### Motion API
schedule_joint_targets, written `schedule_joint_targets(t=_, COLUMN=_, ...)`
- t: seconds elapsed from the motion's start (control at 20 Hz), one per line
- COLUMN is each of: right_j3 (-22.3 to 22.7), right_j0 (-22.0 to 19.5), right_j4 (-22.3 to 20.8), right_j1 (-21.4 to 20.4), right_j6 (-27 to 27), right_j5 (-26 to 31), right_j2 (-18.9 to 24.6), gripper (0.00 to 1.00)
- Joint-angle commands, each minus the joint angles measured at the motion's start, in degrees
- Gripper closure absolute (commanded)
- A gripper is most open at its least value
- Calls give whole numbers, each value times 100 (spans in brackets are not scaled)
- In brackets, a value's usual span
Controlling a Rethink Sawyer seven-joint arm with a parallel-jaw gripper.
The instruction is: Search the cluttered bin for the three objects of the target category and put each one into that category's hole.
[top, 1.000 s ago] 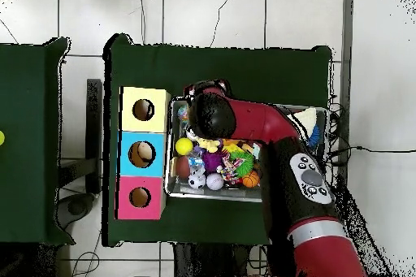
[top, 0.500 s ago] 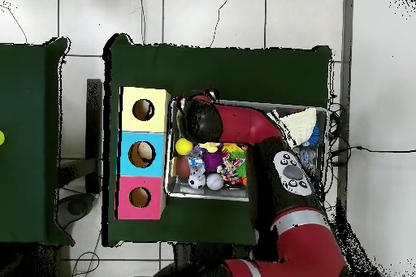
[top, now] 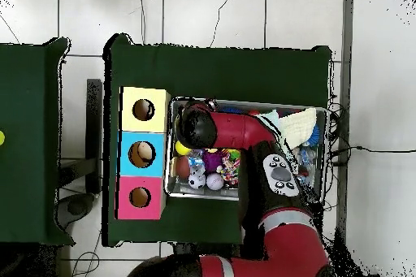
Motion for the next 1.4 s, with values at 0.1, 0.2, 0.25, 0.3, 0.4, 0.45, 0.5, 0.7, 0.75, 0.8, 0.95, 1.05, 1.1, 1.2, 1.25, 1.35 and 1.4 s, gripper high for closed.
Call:
schedule_joint_targets(t=0.1, right_j3=-265, right_j0=69, right_j4=-70, right_j1=285, right_j6=746, right_j5=818, right_j2=-463, gripper=0)
schedule_joint_targets(t=0.2, right_j3=-272, right_j0=82, right_j4=-67, right_j1=315, right_j6=739, right_j5=793, right_j2=-492, gripper=0)
schedule_joint_targets(t=0.25, right_j3=-285, right_j0=104, right_j4=-59, right_j1=326, right_j6=744, right_j5=795, right_j2=-511, gripper=0)
schedule_joint_targets(t=0.3, right_j3=-284, right_j0=149, right_j4=-63, right_j1=295, right_j6=752, right_j5=863, right_j2=-586, gripper=0)
schedule_joint_targets(t=0.4, right_j3=-259, right_j0=143, right_j4=-79, right_j1=248, right_j6=696, right_j5=917, right_j2=-612, gripper=0)
schedule_joint_targets(t=0.45, right_j3=-267, right_j0=136, right_j4=-92, right_j1=248, right_j6=654, right_j5=926, right_j2=-609, gripper=0)
schedule_joint_targets(t=0.5, right_j3=-261, right_j0=131, right_j4=-95, right_j1=256, right_j6=642, right_j5=924, right_j2=-613, gripper=0)
schedule_joint_targets(t=0.7, right_j3=-159, right_j0=20, right_j4=34, right_j1=273, right_j6=740, right_j5=805, right_j2=-527, gripper=100)
schedule_joint_targets(t=0.75, right_j3=-201, right_j0=15, right_j4=30, right_j1=296, right_j6=704, right_j5=845, right_j2=-527, gripper=100)
schedule_joint_targets(t=0.8, right_j3=-219, right_j0=16, right_j4=29, right_j1=298, right_j6=669, right_j5=911, right_j2=-522, gripper=100)
schedule_joint_targets(t=0.95, right_j3=-273, right_j0=18, right_j4=29, right_j1=305, right_j6=563, right_j5=1111, right_j2=-508, gripper=100)
schedule_joint_targets(t=1.05, right_j3=-265, right_j0=21, right_j4=67, right_j1=286, right_j6=576, right_j5=1151, right_j2=-467, gripper=100)
schedule_joint_targets(t=1.1, right_j3=-254, right_j0=23, right_j4=82, right_j1=279, right_j6=609, right_j5=1138, right_j2=-468, gripper=100)
schedule_joint_targets(t=1.2, right_j3=-271, right_j0=41, right_j4=124, right_j1=269, right_j6=671, right_j5=1175, right_j2=-471, gripper=100)
schedule_joint_targets(t=1.25, right_j3=-279, right_j0=58, right_j4=139, right_j1=253, right_j6=693, right_j5=1204, right_j2=-471, gripper=100)
schedule_joint_targets(t=1.35, right_j3=-171, right_j0=53, right_j4=189, right_j1=77, right_j6=723, right_j5=1326, right_j2=-452, gripper=100)
schedule_joint_targets(t=1.4, right_j3=-102, right_j0=49, right_j4=214, right_j1=-27, right_j6=733, right_j5=1378, right_j2=-431, gripper=100)
